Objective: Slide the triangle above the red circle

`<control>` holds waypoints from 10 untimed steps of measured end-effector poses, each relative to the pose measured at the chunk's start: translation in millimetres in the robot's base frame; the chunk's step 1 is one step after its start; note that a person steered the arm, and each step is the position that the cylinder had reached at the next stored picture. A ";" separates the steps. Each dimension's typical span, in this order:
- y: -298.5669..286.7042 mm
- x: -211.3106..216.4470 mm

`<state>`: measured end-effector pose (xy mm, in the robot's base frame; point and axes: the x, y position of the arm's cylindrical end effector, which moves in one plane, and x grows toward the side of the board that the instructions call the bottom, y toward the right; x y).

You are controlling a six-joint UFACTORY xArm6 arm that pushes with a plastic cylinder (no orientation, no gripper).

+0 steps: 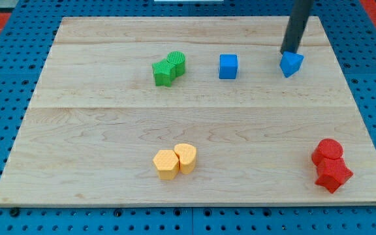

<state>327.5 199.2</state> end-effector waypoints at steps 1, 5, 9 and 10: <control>-6.3 61.5; -37.2 135.9; 1.9 125.7; -1.4 108.1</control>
<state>435.7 197.8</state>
